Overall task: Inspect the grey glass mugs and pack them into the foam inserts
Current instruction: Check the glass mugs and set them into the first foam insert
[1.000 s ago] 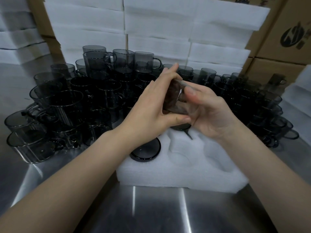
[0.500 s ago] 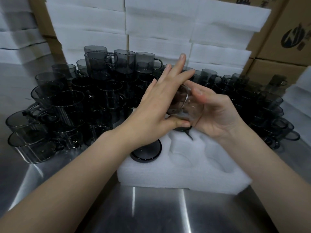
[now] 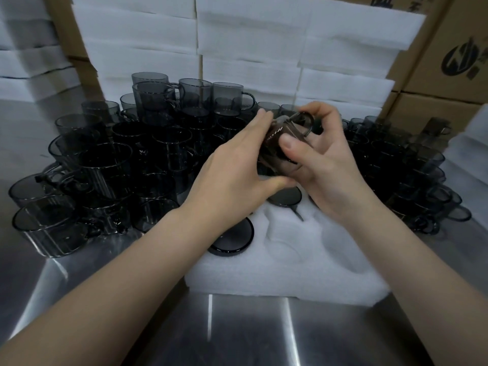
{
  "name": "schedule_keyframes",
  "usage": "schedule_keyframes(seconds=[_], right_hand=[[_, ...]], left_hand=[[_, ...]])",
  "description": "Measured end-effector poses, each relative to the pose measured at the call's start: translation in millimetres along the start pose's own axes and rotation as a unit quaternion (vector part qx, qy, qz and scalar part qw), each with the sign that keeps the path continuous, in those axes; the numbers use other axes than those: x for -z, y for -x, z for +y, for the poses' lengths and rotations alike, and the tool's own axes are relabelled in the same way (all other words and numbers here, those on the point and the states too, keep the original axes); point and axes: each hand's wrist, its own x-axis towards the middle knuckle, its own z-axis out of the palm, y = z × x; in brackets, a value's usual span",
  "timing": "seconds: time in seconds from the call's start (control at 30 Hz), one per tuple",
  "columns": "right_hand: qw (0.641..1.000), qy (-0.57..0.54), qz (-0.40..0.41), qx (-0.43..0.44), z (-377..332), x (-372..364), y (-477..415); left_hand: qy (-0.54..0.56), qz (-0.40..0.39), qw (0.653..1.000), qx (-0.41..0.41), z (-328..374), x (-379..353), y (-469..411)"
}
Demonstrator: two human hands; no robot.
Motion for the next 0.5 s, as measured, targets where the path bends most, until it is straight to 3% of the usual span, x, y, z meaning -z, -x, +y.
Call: schedule_keyframes(seconds=[0.13,0.5], right_hand=[[0.998,0.064,0.027,-0.004,-2.7,-1.9,1.1],[0.999,-0.039,-0.006,-0.019,-5.1,9.1,-3.1]], left_hand=[[0.027,0.023,0.999,-0.008,0.9,1.7,1.2],[0.063,0.01,0.997,-0.046,-1.1,2.6,2.2]])
